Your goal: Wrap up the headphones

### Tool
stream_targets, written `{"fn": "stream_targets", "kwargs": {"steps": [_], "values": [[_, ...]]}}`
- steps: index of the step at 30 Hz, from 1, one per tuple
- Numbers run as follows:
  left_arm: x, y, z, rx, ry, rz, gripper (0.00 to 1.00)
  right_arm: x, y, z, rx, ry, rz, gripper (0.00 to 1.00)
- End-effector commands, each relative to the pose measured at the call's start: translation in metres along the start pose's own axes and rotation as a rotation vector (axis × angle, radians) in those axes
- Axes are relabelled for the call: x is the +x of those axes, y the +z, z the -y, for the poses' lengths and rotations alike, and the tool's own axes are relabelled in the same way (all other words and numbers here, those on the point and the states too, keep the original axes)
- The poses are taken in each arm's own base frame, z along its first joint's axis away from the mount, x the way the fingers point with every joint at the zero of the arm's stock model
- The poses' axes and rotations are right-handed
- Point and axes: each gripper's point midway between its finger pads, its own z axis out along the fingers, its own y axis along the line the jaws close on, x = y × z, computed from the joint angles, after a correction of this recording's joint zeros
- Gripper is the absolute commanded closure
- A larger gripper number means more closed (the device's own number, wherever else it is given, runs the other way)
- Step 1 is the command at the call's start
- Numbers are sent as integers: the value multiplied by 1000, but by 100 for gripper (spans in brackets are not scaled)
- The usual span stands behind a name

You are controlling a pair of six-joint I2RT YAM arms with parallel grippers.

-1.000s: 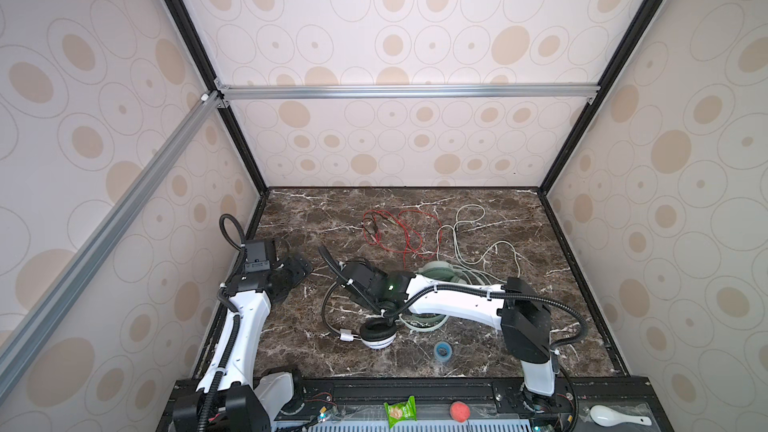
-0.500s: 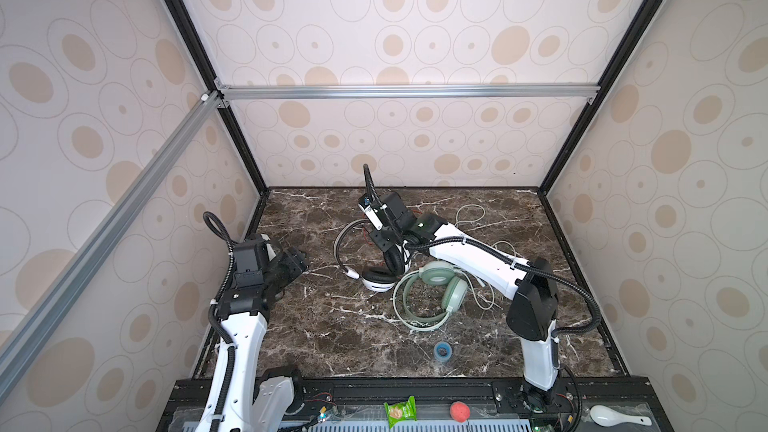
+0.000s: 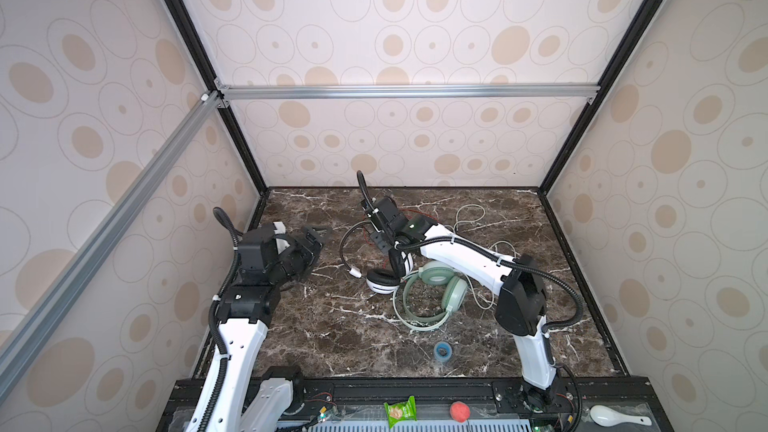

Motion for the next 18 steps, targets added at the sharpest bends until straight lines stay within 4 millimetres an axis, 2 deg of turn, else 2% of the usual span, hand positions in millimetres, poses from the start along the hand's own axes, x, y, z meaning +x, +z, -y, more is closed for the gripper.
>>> {"fn": "stream_targets", "kwargs": {"steps": [1, 4, 7, 11, 14, 18], "values": [[-8, 4, 44, 106, -152, 79, 2, -25, -7, 22, 86, 86, 110, 99], [-8, 20, 60, 149, -195, 83, 4, -35, -14, 25, 90, 118, 168, 98], [-16, 33, 65, 128, -201, 107, 6, -42, -21, 27, 90, 136, 203, 98], [-20, 52, 74, 159, -240, 112, 8, -41, -30, 29, 82, 162, 230, 97], [-17, 61, 69, 122, -263, 112, 8, -38, -34, 30, 80, 175, 233, 97], [-7, 63, 64, 97, -292, 113, 9, -36, -36, 34, 94, 188, 236, 97]]}}
